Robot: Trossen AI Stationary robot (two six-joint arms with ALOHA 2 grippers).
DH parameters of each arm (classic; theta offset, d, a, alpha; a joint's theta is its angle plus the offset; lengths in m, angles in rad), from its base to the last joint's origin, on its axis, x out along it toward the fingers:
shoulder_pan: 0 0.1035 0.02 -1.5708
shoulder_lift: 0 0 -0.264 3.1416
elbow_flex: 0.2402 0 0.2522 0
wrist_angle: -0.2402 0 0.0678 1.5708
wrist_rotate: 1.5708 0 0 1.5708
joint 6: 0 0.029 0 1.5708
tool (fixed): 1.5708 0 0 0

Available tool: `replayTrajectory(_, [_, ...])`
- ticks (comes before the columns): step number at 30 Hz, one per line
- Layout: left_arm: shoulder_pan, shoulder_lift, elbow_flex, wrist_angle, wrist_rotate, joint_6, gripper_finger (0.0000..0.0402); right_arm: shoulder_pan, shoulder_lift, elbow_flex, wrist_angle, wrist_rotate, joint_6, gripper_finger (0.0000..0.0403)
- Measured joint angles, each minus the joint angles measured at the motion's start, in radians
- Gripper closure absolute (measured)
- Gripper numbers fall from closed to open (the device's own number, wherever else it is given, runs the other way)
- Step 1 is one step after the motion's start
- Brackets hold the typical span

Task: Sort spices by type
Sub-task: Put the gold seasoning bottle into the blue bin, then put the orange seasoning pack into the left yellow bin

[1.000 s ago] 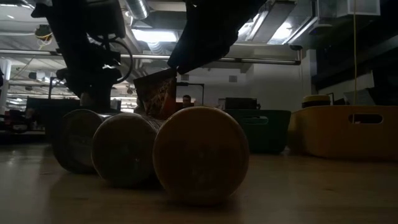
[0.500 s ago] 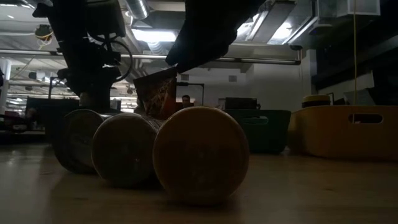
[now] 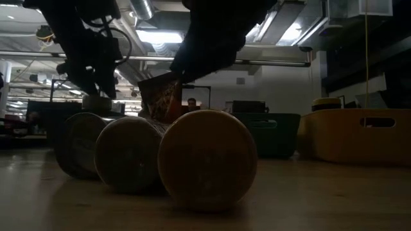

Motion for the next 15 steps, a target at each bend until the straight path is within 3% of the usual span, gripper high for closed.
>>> replayTrajectory(9, [0.0, -0.128, 0.001, 0.001, 0.0, 0.0, 0.0084, -0.001, 0.077, 0.0, 0.084, -0.016, 0.0, 0.0116])
replayTrajectory(15, [-0.004, -0.183, 0.001, 0.004, 0.004, -0.001, 0.0084, -0.001, 0.121, 0.0, 0.148, 0.032, 0.0, 0.0119])
